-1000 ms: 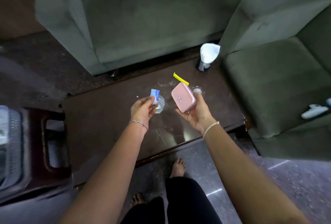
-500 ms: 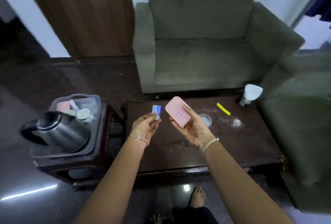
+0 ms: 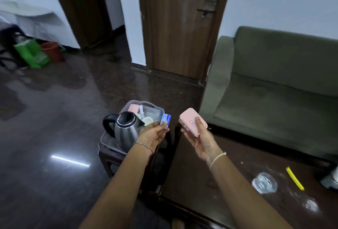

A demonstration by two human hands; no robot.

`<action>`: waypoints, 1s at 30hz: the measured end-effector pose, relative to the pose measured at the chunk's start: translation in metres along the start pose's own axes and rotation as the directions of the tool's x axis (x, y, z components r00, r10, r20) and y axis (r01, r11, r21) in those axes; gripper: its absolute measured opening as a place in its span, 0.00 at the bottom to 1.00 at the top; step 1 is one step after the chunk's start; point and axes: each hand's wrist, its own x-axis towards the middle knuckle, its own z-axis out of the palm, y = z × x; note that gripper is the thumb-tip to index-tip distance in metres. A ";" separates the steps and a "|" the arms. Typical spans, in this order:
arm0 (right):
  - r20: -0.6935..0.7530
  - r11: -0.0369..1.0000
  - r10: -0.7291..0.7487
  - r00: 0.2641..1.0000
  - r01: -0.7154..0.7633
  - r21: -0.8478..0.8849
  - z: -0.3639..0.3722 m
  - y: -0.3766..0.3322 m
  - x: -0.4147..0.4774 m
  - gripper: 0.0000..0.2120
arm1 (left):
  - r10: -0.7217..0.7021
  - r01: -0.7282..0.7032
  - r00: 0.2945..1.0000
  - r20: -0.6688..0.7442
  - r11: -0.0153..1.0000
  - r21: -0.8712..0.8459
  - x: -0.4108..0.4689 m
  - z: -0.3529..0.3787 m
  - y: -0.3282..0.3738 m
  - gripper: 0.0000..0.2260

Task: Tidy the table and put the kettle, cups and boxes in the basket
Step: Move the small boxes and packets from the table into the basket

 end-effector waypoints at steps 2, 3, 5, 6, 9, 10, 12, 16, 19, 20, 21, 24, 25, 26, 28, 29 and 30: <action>0.014 0.998 0.040 0.999 -0.039 -0.040 0.016 0.000 0.020 0.13 | 0.021 -0.022 0.999 -0.035 0.999 -0.034 0.011 -0.006 0.012 0.05; 0.012 0.996 0.056 0.998 -0.055 -0.065 0.024 0.000 0.030 0.13 | 0.030 -0.032 0.998 -0.051 0.999 -0.040 0.017 -0.009 0.019 0.04; 0.000 0.990 0.088 0.996 -0.087 -0.112 0.039 0.000 0.048 0.13 | 0.046 -0.050 0.994 -0.096 0.998 -0.039 0.028 -0.017 0.030 0.04; -0.005 0.986 0.104 0.995 -0.104 -0.128 0.045 0.001 0.057 0.12 | 0.054 -0.059 0.991 -0.124 0.998 -0.035 0.033 -0.021 0.036 0.03; -0.005 0.979 0.148 0.989 -0.147 -0.138 0.061 0.007 0.080 0.09 | 0.074 -0.085 0.977 -0.199 0.995 -0.044 0.047 -0.033 0.052 0.07; -0.001 0.978 0.160 0.987 -0.159 -0.131 0.065 0.009 0.087 0.09 | 0.079 -0.091 0.972 -0.219 0.995 -0.046 0.051 -0.037 0.057 0.08; -0.002 0.974 0.189 0.982 -0.188 -0.127 0.071 0.011 0.101 0.08 | 0.084 -0.098 0.965 -0.248 0.994 -0.045 0.061 -0.043 0.065 0.12; -0.043 0.964 0.191 0.981 -0.195 -0.182 0.084 0.016 0.128 0.10 | 0.094 -0.098 0.965 -0.243 0.995 -0.004 0.082 -0.051 0.083 0.14; -0.112 0.964 0.171 0.979 -0.190 -0.187 0.094 0.022 0.149 0.12 | 0.097 -0.094 0.971 -0.217 0.995 0.026 0.105 -0.055 0.099 0.12; -0.143 0.965 0.169 0.975 -0.193 -0.180 0.097 0.023 0.157 0.12 | 0.097 -0.091 0.973 -0.207 0.995 0.038 0.115 -0.058 0.103 0.12; -0.175 0.965 0.167 0.970 -0.197 -0.173 0.100 0.025 0.165 0.12 | 0.095 -0.086 0.976 -0.196 0.995 0.052 0.125 -0.060 0.108 0.11; -0.253 0.964 0.156 0.955 -0.203 -0.172 0.109 0.031 0.191 0.13 | 0.064 -0.050 0.981 -0.182 0.996 0.080 0.160 -0.071 0.121 0.09; -0.279 0.965 0.145 0.949 -0.198 -0.172 0.113 0.033 0.199 0.12 | 0.044 -0.029 0.983 -0.178 0.996 0.085 0.171 -0.075 0.126 0.07; -0.311 0.968 0.128 0.942 -0.187 -0.169 0.116 0.036 0.208 0.11 | 0.023 -0.006 0.984 -0.174 0.995 0.096 0.183 -0.078 0.131 0.04; -0.371 0.972 0.092 0.924 -0.164 -0.168 0.124 0.041 0.222 0.07 | -0.009 0.030 0.985 -0.172 0.992 0.122 0.205 -0.085 0.141 0.03; -0.392 0.971 0.084 0.916 -0.164 -0.175 0.128 0.044 0.230 0.06 | -0.019 0.043 0.985 -0.172 0.990 0.134 0.215 -0.088 0.145 0.05; -0.405 0.969 0.078 0.911 -0.165 -0.184 0.132 0.048 0.238 0.07 | -0.023 0.049 0.984 -0.176 0.988 0.148 0.226 -0.092 0.149 0.06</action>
